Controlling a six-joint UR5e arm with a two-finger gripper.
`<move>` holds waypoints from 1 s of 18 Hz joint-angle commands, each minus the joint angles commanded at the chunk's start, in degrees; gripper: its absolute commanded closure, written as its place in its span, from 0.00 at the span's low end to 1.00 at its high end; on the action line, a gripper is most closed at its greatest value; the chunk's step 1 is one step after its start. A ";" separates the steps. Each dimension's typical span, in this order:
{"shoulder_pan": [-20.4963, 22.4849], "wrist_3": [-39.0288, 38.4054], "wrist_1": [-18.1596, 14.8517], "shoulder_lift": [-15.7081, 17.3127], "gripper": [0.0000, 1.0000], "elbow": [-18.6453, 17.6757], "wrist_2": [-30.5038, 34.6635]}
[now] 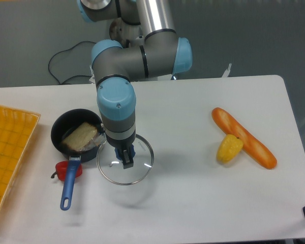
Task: Close the pot lid
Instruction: 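Hold the glass lid by its knob above the table beside the pot, then carry the glass lid over the black saucepan and lower it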
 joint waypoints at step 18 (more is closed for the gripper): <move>-3.77 -0.44 -0.79 -0.17 0.37 -0.26 5.27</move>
